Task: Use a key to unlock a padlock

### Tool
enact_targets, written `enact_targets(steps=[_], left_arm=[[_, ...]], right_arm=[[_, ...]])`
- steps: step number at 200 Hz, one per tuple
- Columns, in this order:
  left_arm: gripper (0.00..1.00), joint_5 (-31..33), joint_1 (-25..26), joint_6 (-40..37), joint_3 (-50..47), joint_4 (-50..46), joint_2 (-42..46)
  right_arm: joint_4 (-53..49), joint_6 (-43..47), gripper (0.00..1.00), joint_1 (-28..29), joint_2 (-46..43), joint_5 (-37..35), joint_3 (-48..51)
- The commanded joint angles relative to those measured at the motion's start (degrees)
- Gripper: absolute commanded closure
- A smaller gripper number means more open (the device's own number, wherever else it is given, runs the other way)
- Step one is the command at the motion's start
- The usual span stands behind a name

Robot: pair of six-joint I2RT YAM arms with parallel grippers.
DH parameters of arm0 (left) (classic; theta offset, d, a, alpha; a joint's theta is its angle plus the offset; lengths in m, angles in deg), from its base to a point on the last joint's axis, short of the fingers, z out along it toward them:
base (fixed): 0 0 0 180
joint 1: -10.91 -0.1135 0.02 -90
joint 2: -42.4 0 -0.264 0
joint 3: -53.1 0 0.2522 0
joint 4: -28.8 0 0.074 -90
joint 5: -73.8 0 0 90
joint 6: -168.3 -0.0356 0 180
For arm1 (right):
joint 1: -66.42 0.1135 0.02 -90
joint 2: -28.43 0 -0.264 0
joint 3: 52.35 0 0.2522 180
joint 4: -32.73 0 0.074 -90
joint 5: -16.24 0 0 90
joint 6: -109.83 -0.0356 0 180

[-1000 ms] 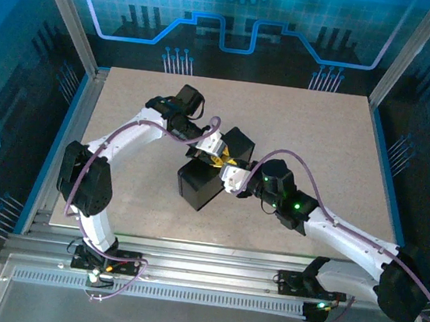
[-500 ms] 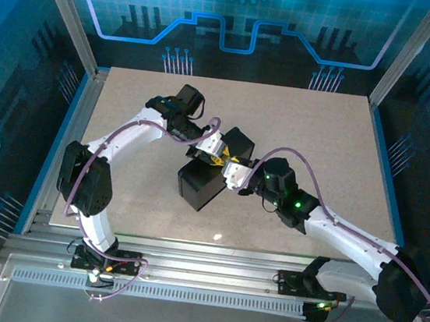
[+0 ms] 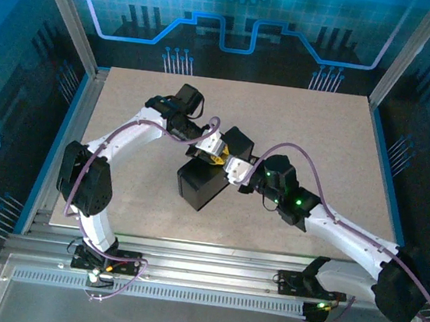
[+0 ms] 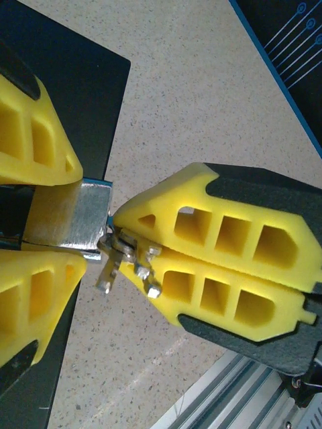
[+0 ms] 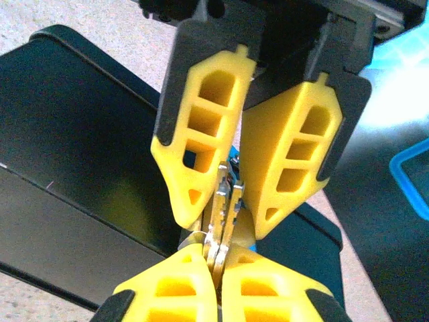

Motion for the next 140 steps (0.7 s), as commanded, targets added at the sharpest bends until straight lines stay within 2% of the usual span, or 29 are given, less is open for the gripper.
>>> enact_targets(steps=[1, 33, 69, 90, 110, 140], left_arm=[[0.89, -5.3, 0.2, -1.9, 1.8, -1.5, 0.7], [0.89, -5.1, 0.2, -1.4, 1.3, -0.5, 0.9], [0.89, -5.2, 0.2, -0.2, 0.5, 1.4, 1.0], [0.86, -5.0, 0.2, 0.8, -0.1, 2.7, 1.1], [0.69, -4.1, 0.1, 3.0, -0.9, 5.0, 1.4], [0.64, -3.6, -0.7, 8.0, -3.0, 11.4, 2.6]], right_arm=[[-1.8, -10.2, 1.00, -2.5, -0.6, -0.7, -4.7], [-10.0, -28.9, 1.00, -5.4, -1.3, 2.1, -9.8], [-13.8, -47.3, 1.00, -6.8, -0.3, 6.0, -12.4], [-14.3, -50.9, 1.00, -6.8, -0.1, 7.0, -12.5], [-15.3, -51.6, 1.00, -7.1, -0.3, 4.7, -12.6], [-16.7, -53.3, 1.00, -9.1, 1.0, 4.1, -12.4]])
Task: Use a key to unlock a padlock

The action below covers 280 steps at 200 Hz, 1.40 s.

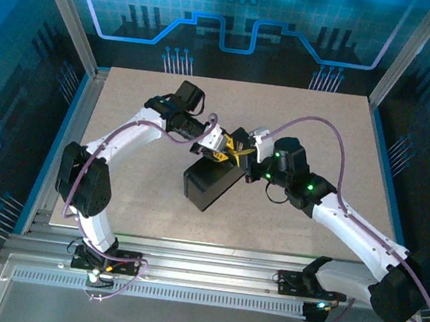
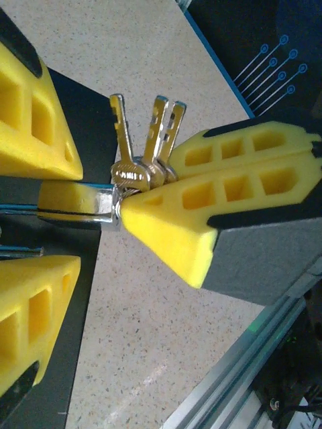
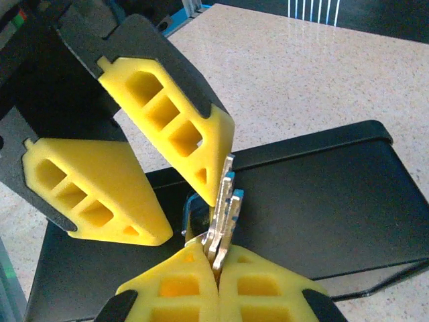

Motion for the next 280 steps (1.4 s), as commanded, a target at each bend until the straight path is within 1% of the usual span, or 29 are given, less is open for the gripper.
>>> enact_targets(steps=[1, 21, 51, 67, 96, 113, 132, 158, 175, 187, 193, 205, 214, 220, 248, 280], left_arm=[[0.64, -0.7, -0.7, 4.7, -2.6, 4.4, 2.1], [0.63, 1.0, -1.6, 9.5, -5.1, 10.6, 3.1], [0.61, 4.6, -2.4, 17.7, -8.0, 17.8, 3.8], [0.60, 5.3, -2.9, 22.3, -9.0, 21.3, 4.3], [0.58, 6.0, -3.0, 27.9, -9.0, 22.9, 5.3], [0.57, 6.4, -3.0, 30.6, -7.9, 22.0, 5.4], [0.57, 8.5, -3.0, 34.9, -6.4, 21.5, 5.2], [0.57, 12.8, -3.0, 43.4, -6.0, 22.9, 5.9], [0.54, 16.0, -3.0, 48.9, -7.2, 25.4, 7.2], [0.53, 18.2, -3.0, 52.7, -7.9, 26.3, 8.0], [0.52, 18.9, -3.0, 54.4, -7.9, 26.0, 8.3], [0.47, 20.1, -3.0, 58.5, -7.2, 24.5, 8.4], [0.44, 20.7, -3.0, 61.5, -6.3, 22.6, 8.2], [0.43, 21.1, -3.0, 63.1, -5.5, 21.3, 7.9], [0.43, 23.0, -2.7, 67.6, -4.6, 17.2, 7.8], [0.43, 26.0, -2.6, 69.2, -4.8, 12.4, 8.5]], right_arm=[[-0.3, -4.8, 1.00, -2.6, 0.7, -2.1, -2.2], [-0.9, -7.8, 1.00, -4.5, 2.5, -1.2, -1.9], [-0.2, -10.9, 0.85, -6.3, 4.5, 2.1, -1.7], [0.0, -11.3, 0.82, -6.6, 4.8, 3.1, -1.7], [-1.3, -11.0, 0.78, -8.0, 4.6, 5.0, -2.2], [-1.0, -12.9, 0.78, -9.9, 4.6, 7.4, -2.3], [-2.1, -13.8, 0.75, -11.4, 5.0, 9.0, -3.4], [-4.1, -11.8, 0.70, -11.9, 5.1, 9.4, -5.2], [-4.8, -8.7, 0.67, -11.9, 4.9, 10.2, -6.3], [-5.4, -5.9, 0.64, -11.9, 4.8, 12.1, -7.1], [-5.9, -4.1, 0.62, -11.9, 4.9, 13.1, -7.6], [-7.6, -1.1, 0.58, -11.8, 5.5, 13.9, -9.1], [-9.1, 1.5, 0.56, -11.8, 6.2, 13.9, -10.3], [-9.9, 3.0, 0.55, -11.8, 6.9, 13.8, -11.0], [-12.5, 7.4, 0.53, -11.5, 10.8, 14.6, -14.4], [-15.8, 11.3, 0.51, -9.2, 15.3, 13.1, -17.9]])
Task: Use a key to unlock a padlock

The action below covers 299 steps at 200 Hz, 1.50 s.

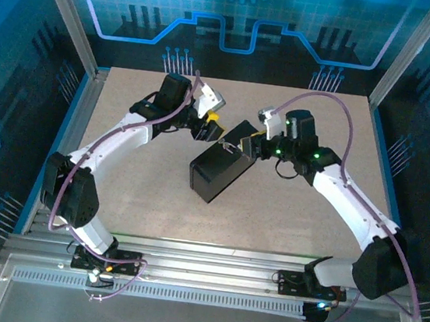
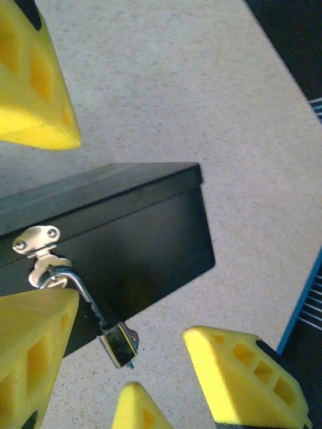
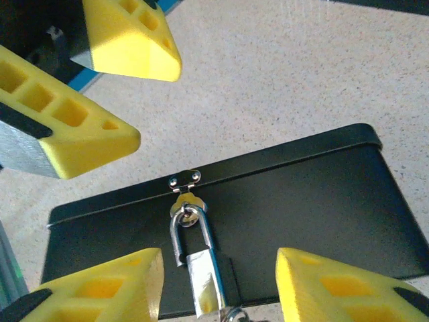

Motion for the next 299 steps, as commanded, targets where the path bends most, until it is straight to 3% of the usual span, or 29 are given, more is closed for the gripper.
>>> enact_targets(steps=[1, 70, 144, 175, 216, 299], left_arm=[[0.43, 3.1, 0.1, 4.6, 1.1, -5.9, 1.6], [0.44, 3.5, 0.4, 5.9, -5.5, -5.9, 5.2], [0.46, 5.8, 2.9, 5.4, -5.2, -9.9, 3.4], [0.52, 4.6, 4.6, 4.2, -3.7, -12.7, 2.3], [0.66, -0.8, 6.2, 2.2, -3.1, -15.4, 2.8], [0.67, -3.8, 7.0, 3.9, -5.3, -12.0, 3.0]], right_arm=[[-4.9, 5.7, 0.51, 1.7, 2.8, 0.3, -3.2], [-5.8, 7.5, 0.52, 3.6, 4.2, -2.9, -2.4], [-6.2, 6.7, 0.86, 6.1, 3.4, -12.9, -2.3], [-5.3, 0.9, 0.99, 4.9, 3.2, -17.4, -3.9], [-2.4, -8.1, 1.00, 4.8, 3.0, -16.8, -5.9], [-3.1, -17.9, 1.00, 5.0, 5.8, -12.9, -9.2]])
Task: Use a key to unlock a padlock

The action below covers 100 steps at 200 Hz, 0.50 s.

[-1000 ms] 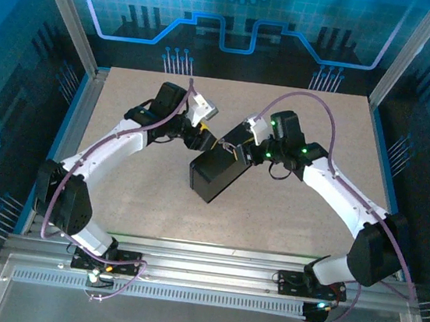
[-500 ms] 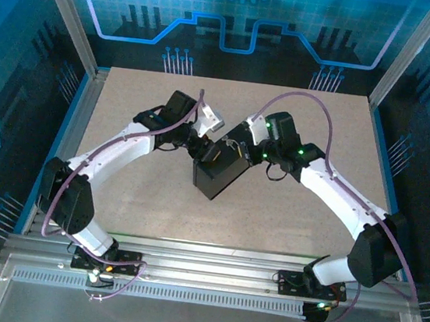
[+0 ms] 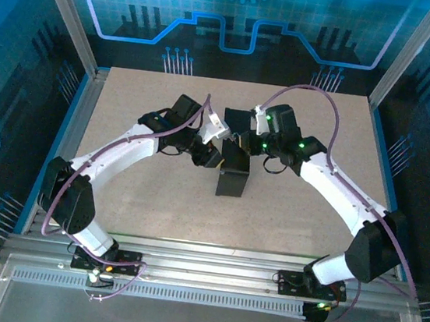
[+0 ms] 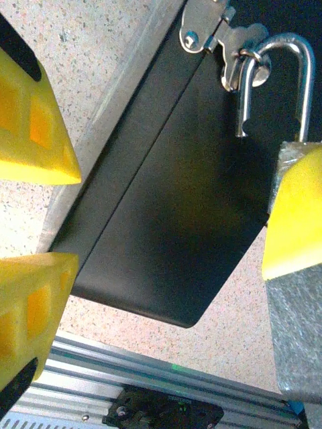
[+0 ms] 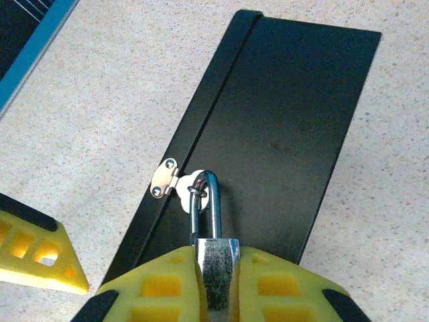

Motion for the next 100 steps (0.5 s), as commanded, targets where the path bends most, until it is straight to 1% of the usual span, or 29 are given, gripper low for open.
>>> enact_targets(steps=[1, 54, 100], left_arm=[[0.67, -2.9, 0.2, 0.4, -0.7, 0.7, 0.6], [0.66, -2.6, 0.2, 0.8, -0.9, 1.9, -0.8], [0.66, -2.7, 0.1, 0.5, -1.3, 1.8, -0.8]], right_arm=[[4.4, -5.3, 1.00, -0.2, 0.2, 1.2, -1.9], [15.7, -15.6, 0.99, 0.3, 0.7, -0.3, 5.5], [17.6, -19.7, 0.98, 0.6, 2.2, -4.5, 7.2]])
